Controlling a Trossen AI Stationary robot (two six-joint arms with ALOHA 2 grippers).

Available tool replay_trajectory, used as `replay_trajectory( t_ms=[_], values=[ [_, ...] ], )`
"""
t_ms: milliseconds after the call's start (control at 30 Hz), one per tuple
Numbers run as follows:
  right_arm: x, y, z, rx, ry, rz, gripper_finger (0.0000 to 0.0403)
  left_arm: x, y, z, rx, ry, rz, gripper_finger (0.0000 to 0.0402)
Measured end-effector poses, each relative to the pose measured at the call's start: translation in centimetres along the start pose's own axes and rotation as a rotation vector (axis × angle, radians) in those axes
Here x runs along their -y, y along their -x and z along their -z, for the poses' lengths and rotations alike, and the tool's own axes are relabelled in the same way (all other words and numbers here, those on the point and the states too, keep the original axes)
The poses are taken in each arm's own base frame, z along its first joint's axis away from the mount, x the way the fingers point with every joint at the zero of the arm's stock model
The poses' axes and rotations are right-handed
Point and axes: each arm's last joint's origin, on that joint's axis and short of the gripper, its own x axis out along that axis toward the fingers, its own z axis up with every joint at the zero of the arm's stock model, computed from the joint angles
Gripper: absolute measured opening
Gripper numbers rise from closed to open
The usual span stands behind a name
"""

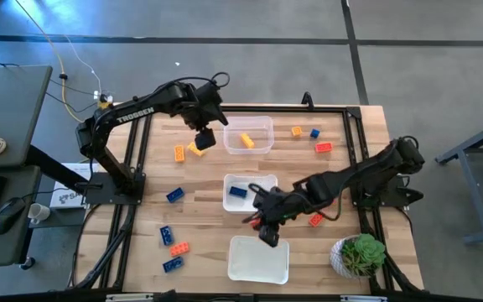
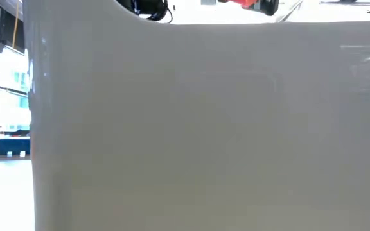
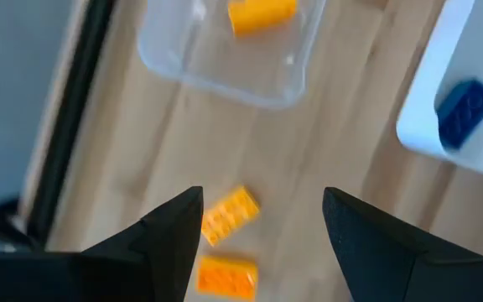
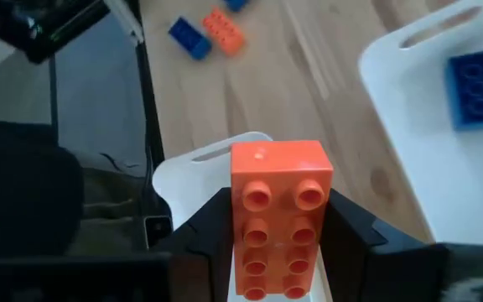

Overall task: Sort & place blocks by color
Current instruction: Put the orange game piece into the bottom white bin, then put the yellow game piece into the transparent bin

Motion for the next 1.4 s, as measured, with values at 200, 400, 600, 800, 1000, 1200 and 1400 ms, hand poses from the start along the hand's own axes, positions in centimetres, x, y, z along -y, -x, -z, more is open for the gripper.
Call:
replay_trajectory(
  t_ms=[200,400,600,800,1000,1200,1400],
  values=[
    [-1.6,-3.0,1.8,-0.052,0.111,-0.039,0.0113,1.9,0.1,1.3,-0.122,0.031,0.031,0.0235],
    [-2.7,-6.2,4.4,-0.178,0.205,-0.061,0.0113,4.4,-1.0,2.3,-0.123,0.069,0.019,0.0235],
    [-2.8,-8.6,6.1,-0.273,0.261,-0.078,0.0113,6.4,-2.8,3.4,-0.166,0.095,-0.01,0.0235],
    [-2.7,-9.4,6.7,-0.305,0.267,-0.072,0.0124,8.5,-3.9,4.6,-0.219,0.092,-0.026,0.0235],
    [-2.9,-9.3,7.0,-0.294,0.263,-0.058,0.0174,10.0,-5.3,6.0,-0.267,0.093,-0.101,0.0235],
    [-3.1,-9.1,7.3,-0.317,0.267,-0.063,0.0189,10.4,-6.4,7.2,-0.314,0.154,-0.133,0.0235],
    [-2.9,-7.8,6.4,-0.32,0.242,-0.085,0.0191,10.0,-6.7,7.3,-0.3,0.221,-0.204,0.0235]
  ],
)
